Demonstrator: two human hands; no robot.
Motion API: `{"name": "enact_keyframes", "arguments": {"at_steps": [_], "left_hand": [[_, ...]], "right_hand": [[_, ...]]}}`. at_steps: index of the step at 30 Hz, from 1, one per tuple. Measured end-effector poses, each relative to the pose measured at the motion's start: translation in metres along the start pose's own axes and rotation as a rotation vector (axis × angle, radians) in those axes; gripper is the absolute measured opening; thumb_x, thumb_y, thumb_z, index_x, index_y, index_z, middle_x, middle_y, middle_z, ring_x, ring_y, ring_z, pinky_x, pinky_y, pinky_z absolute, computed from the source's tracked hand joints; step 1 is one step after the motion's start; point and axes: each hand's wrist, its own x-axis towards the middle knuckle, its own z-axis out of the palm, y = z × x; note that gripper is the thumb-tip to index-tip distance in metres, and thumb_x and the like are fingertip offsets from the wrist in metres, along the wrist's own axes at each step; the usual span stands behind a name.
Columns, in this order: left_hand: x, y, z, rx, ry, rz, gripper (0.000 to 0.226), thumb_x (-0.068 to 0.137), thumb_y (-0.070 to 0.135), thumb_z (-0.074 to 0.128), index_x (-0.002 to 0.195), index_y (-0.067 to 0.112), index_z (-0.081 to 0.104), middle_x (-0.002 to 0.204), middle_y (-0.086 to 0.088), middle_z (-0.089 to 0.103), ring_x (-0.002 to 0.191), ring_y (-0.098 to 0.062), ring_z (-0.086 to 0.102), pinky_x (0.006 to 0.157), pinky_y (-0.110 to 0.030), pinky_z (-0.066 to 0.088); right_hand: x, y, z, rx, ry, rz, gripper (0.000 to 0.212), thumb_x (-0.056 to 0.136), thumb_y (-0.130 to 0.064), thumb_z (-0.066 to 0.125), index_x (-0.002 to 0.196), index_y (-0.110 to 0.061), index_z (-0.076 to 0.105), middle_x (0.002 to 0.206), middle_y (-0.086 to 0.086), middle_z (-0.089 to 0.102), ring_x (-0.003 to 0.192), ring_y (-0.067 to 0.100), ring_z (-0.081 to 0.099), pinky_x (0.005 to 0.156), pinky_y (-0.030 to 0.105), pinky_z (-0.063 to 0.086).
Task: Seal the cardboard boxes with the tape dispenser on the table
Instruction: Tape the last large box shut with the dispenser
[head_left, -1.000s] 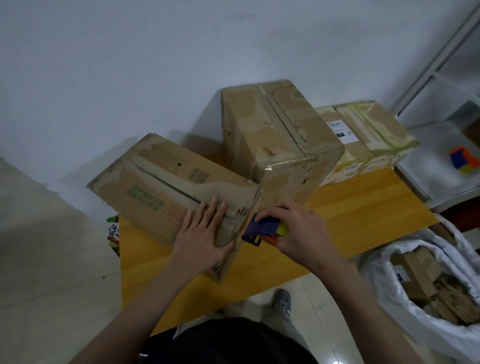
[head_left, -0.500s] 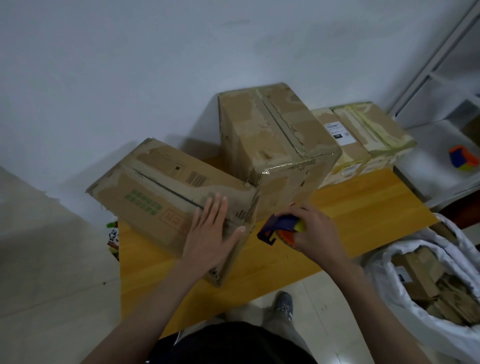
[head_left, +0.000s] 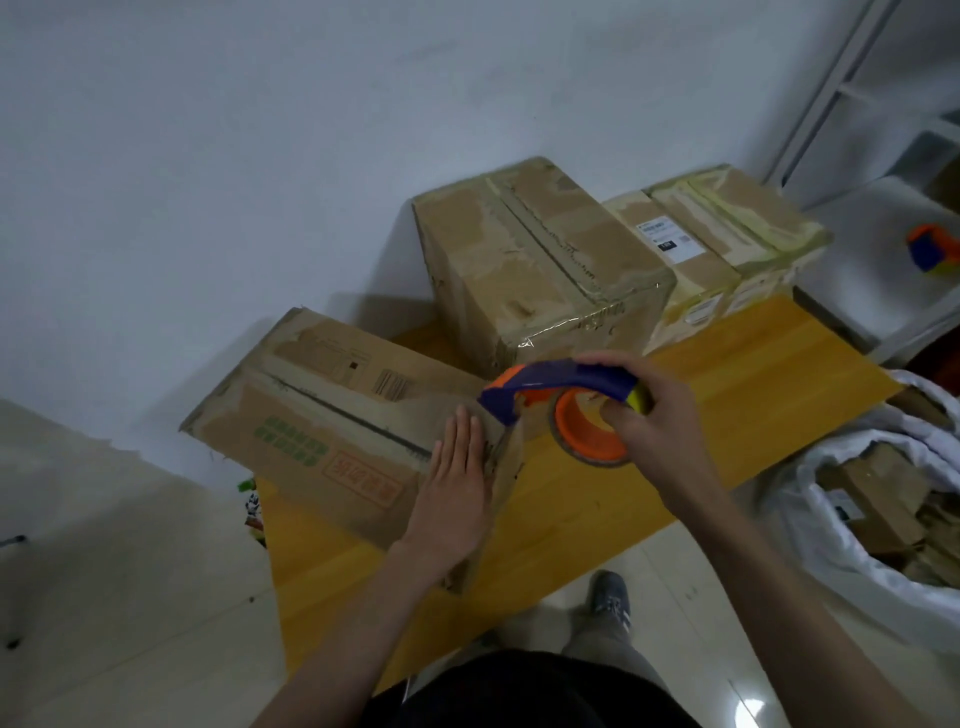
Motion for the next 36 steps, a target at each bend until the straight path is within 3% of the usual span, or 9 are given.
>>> {"name": "enact_keyframes", "arguments": {"at_steps": [4,8,13,17,23,27,31,34,36], "left_hand": [[-0.04,-0.021,-0.004,0.079,-0.075,0.098,0.061,0.107,0.04,0.007,0.153,0.015,-0.027,0.159,-0.003,-0.036,0.148,-0.014,-0.032,0.124,-0.033,-0.011],[-0.081,-0.04,-0.003,0.047,-0.084,0.166,0.062,0.11,0.041,0.014,0.154,0.021,-0.026,0.159,0.007,-0.035,0.146,-0.003,-0.032,0.124,-0.031,-0.011],[-0.097,-0.041,0.005,0.026,0.015,-0.042,0.092,0.096,0.074,0.025,0.156,0.021,-0.02,0.16,0.007,-0.035,0.146,-0.006,-0.032,0.122,-0.031,-0.015],[-0.094,-0.045,0.001,-0.054,0.075,-0.216,0.089,0.093,0.078,0.009,0.158,0.023,-0.018,0.162,0.01,-0.03,0.146,-0.003,-0.031,0.124,-0.033,-0.014],[-0.059,-0.088,-0.02,-0.001,0.118,-0.341,0.088,0.089,0.076,-0.01,0.159,0.024,-0.013,0.166,0.008,-0.019,0.151,-0.01,-0.019,0.125,-0.041,-0.008],[-0.035,-0.109,-0.03,0.099,0.107,-0.301,0.08,0.094,0.072,-0.006,0.159,0.026,-0.013,0.165,0.009,-0.019,0.153,-0.013,-0.018,0.125,-0.041,-0.01],[-0.01,-0.135,-0.046,0.065,0.098,-0.405,0.083,0.096,0.072,0.001,0.159,0.019,-0.014,0.166,0.001,-0.018,0.152,-0.016,-0.018,0.124,-0.042,-0.009],[-0.004,-0.147,-0.048,0.126,0.064,-0.353,0.085,0.094,0.075,0.002,0.159,0.022,-0.014,0.165,0.001,-0.022,0.152,-0.018,-0.021,0.124,-0.043,-0.011],[-0.01,-0.147,-0.041,0.145,0.081,-0.313,0.085,0.094,0.076,0.002,0.159,0.023,-0.012,0.165,0.001,-0.023,0.152,-0.019,-0.022,0.125,-0.044,-0.009]], "right_hand": [[0.005,-0.005,0.049,0.18,-0.022,0.01,0.049,0.085,0.014,0.058,0.12,-0.018,0.068,0.114,-0.015,0.068,0.109,0.0,0.06,0.087,0.011,0.044],[0.006,0.009,0.113,0.28,-0.097,0.051,0.044,0.089,0.005,0.06,0.125,-0.02,0.065,0.126,-0.005,0.065,0.116,0.006,0.059,0.09,0.023,0.051],[0.0,0.031,0.161,0.321,-0.066,0.08,0.036,0.097,-0.004,0.06,0.127,-0.023,0.061,0.129,-0.011,0.061,0.121,0.009,0.057,0.1,0.034,0.052],[-0.004,0.043,0.165,0.388,0.025,0.173,0.035,0.099,-0.008,0.059,0.131,-0.024,0.058,0.129,-0.013,0.057,0.117,0.008,0.058,0.092,0.028,0.055],[-0.003,0.047,0.161,0.406,-0.019,0.233,0.036,0.099,-0.015,0.061,0.133,-0.028,0.056,0.132,-0.01,0.055,0.116,0.005,0.058,0.087,0.024,0.055],[-0.003,0.048,0.162,0.428,-0.017,0.256,0.036,0.099,-0.017,0.061,0.133,-0.029,0.056,0.131,-0.011,0.056,0.113,0.001,0.06,0.085,0.022,0.054],[-0.007,0.048,0.162,0.457,-0.012,0.281,0.036,0.1,-0.016,0.061,0.133,-0.028,0.056,0.129,-0.013,0.055,0.106,-0.008,0.06,0.08,0.017,0.053],[-0.004,0.047,0.162,0.495,0.009,0.332,0.036,0.099,-0.016,0.062,0.132,-0.03,0.057,0.13,-0.009,0.056,0.11,0.001,0.06,0.08,0.019,0.055],[0.002,0.046,0.16,0.555,0.032,0.397,0.036,0.097,-0.016,0.064,0.128,-0.034,0.06,0.132,-0.005,0.055,0.116,0.011,0.06,0.087,0.029,0.057]]}}
